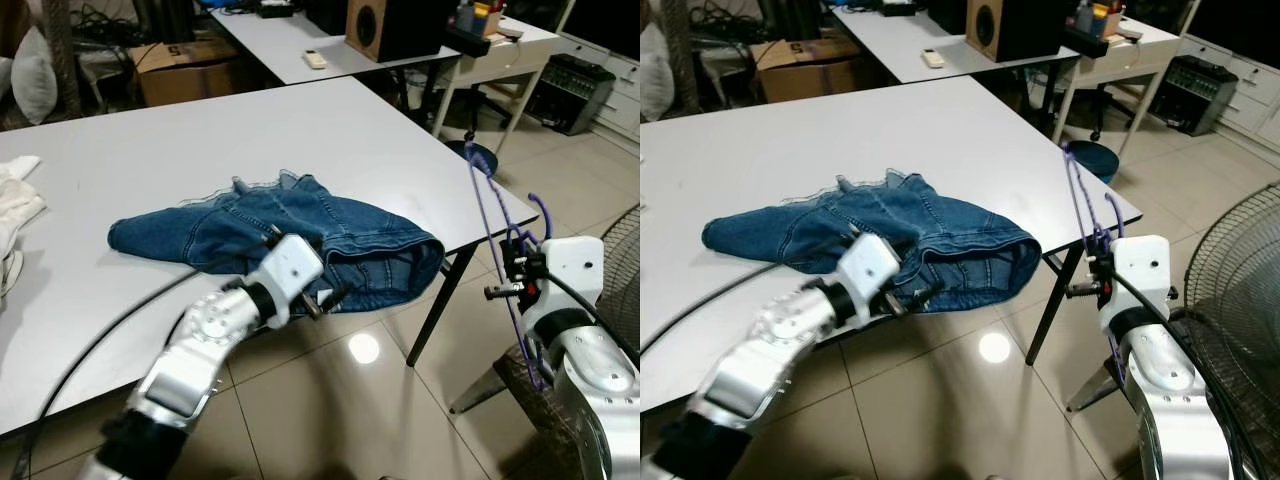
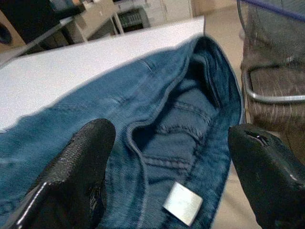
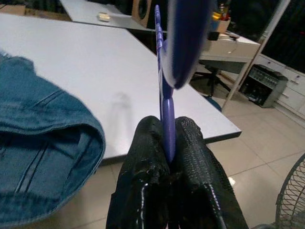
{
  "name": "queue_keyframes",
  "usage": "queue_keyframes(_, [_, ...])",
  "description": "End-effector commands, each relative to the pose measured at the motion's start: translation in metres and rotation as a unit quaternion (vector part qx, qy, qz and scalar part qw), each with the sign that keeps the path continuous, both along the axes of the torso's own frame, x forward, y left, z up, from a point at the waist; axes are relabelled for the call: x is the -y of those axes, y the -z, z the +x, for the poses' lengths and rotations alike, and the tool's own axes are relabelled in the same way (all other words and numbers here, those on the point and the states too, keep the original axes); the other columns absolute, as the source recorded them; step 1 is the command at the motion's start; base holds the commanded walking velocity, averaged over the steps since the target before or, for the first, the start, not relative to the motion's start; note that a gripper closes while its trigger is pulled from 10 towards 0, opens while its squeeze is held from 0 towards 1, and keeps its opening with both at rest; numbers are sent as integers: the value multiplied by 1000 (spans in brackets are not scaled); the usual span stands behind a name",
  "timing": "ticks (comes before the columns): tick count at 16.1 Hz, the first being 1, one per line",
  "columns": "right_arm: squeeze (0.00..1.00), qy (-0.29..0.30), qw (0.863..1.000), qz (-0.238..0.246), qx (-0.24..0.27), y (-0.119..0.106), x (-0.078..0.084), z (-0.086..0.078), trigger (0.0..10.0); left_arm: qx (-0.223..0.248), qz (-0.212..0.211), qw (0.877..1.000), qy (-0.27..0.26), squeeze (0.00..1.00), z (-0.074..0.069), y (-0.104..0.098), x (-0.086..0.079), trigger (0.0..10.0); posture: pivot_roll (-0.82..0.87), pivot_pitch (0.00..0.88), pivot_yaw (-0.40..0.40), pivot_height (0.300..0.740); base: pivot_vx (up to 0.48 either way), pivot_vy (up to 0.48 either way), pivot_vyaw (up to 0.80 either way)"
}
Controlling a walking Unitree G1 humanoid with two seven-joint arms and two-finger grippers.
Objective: Hang hanger
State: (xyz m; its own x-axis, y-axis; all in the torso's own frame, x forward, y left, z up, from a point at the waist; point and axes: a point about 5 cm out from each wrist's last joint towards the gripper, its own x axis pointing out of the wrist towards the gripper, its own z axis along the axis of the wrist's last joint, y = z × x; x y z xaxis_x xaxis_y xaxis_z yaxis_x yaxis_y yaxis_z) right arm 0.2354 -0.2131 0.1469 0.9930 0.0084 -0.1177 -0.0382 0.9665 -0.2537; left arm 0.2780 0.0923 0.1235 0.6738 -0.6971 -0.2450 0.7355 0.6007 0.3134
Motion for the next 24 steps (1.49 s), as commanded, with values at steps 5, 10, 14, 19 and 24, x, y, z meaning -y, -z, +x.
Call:
queue_keyframes(5, [0, -32, 999, -4, 12, -4, -11, -4, 10000, 36, 51, 997, -51, 0, 20, 2, 3, 10000, 2, 0, -20, 740, 0, 0, 0])
queue_keyframes(10, [0, -41, 999, -6, 12, -3, -17, -2, 10000, 64, 88, 992, -58, 0, 38, 5, 15, 10000, 2, 3, -19, 740, 0, 0, 0])
queue_keyframes(14, [0, -36, 999, -7, 14, -2, -16, -3, 10000, 81, 91, 990, -74, 0, 50, 0, 13, 0, 0, 10, -13, 740, 0, 0, 0])
queue_keyframes(19, [0, -37, 999, -8, 14, -1, -17, -1, 10000, 92, 117, 982, -117, 0, 61, -6, -4, 0, 8, 12, -16, 740, 0, 0, 0])
queue_keyframes(24, [0, -43, 999, -9, 13, -1, -20, 1, 10000, 58, 140, 975, -161, 0, 66, -2, -15, 10000, 14, 11, -21, 740, 0, 0, 0])
